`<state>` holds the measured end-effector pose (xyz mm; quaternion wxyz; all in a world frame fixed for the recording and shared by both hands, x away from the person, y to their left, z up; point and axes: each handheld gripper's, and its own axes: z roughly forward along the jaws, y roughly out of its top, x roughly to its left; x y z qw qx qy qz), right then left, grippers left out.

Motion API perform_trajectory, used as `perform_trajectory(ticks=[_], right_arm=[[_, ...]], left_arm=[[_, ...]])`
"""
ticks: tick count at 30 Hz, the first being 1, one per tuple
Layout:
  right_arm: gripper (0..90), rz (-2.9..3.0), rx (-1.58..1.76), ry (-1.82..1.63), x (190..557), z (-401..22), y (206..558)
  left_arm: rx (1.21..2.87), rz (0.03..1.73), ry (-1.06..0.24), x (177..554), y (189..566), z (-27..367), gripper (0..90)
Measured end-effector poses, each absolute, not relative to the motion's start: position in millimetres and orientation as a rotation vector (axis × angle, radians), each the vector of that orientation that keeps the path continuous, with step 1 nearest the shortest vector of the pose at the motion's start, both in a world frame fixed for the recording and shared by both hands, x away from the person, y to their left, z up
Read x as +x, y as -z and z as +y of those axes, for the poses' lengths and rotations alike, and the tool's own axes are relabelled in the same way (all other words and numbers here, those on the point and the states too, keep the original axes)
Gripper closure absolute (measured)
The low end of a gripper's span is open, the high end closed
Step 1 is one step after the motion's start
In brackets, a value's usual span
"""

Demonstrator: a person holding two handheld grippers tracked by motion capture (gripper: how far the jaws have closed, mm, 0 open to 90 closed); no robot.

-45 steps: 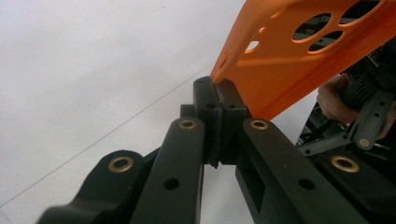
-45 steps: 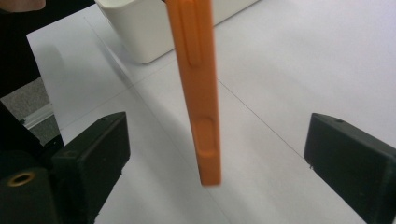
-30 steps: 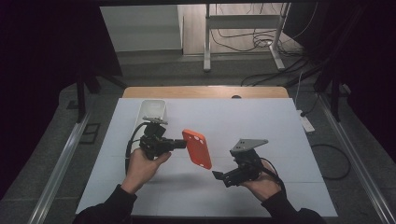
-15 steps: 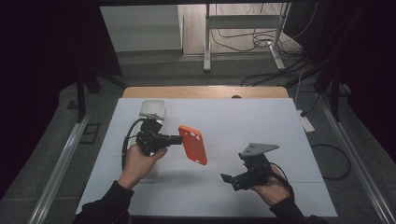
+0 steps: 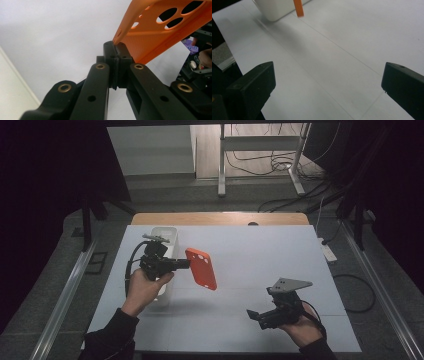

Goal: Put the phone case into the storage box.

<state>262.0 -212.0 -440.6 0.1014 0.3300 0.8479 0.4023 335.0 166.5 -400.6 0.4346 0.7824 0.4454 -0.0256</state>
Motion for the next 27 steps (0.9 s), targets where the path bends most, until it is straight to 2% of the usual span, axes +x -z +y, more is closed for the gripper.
perform_trajectory(ticks=[27], right_arm=[[0.0,2.397,1.106,-1.116,243,-267,442]], left_arm=[[1.929,1.167,0.039,353,383,195,88.9]])
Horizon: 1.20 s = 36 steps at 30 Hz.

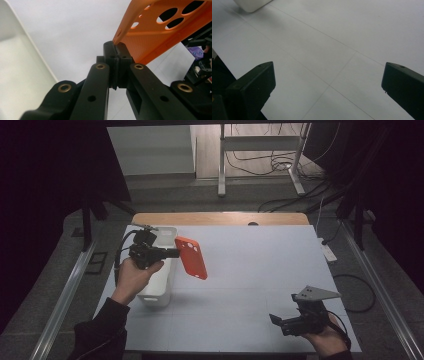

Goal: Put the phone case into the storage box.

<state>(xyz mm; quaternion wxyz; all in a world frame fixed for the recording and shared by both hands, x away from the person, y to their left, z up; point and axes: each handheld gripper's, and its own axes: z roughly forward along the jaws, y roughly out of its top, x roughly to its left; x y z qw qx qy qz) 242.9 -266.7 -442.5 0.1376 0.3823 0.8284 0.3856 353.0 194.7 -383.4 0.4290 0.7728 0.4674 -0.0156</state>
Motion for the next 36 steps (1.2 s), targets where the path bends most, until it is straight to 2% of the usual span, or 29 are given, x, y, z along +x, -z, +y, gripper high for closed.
perform_trajectory(ticks=[36], right_arm=[[0.0,2.250,1.344,-0.972,219,-324,446]], left_arm=[[1.902,1.261,-0.059,379,364,238,88.9]])
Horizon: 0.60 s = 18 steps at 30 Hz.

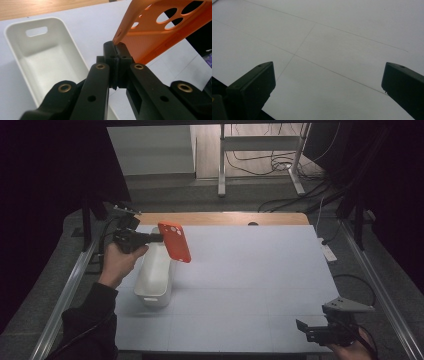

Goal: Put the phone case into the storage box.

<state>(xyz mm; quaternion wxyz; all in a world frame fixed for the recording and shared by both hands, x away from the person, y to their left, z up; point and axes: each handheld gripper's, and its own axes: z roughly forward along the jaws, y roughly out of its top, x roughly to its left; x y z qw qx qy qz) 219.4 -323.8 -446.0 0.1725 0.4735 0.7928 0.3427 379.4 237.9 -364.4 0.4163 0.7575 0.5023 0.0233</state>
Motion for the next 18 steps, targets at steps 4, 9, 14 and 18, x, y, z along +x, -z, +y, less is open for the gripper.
perform_trajectory(ticks=[4,9,14,18], right_arm=[[0.0,2.237,1.352,-0.982,219,-326,446],[0.0,2.247,1.335,-0.960,218,-323,446],[0.0,2.243,1.321,-0.948,217,-322,446],[0.0,2.236,1.329,-0.959,217,-323,446]], left_arm=[[1.898,1.280,-0.072,383,362,244,88.9],[1.888,1.313,-0.096,388,360,252,88.9],[1.875,1.341,-0.108,390,361,260,89.0],[1.863,1.365,-0.120,394,363,267,89.0]])
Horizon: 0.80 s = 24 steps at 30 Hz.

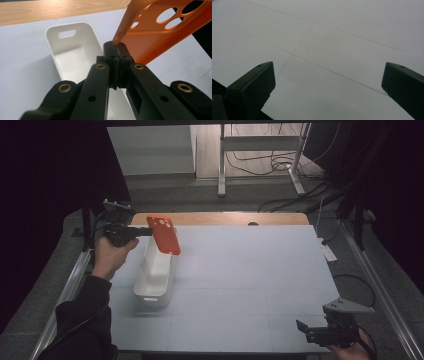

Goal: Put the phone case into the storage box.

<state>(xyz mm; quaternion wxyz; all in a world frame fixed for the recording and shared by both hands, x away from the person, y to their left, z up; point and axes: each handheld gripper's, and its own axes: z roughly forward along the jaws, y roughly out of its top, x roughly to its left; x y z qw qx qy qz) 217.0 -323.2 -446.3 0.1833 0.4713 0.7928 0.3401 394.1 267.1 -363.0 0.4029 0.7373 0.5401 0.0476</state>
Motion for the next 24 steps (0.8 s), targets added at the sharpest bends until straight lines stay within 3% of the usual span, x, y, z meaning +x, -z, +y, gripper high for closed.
perform_trajectory(ticks=[24], right_arm=[[0.0,2.235,1.339,-0.980,217,-325,446]], left_arm=[[1.833,1.450,-0.191,417,366,281,88.9]])
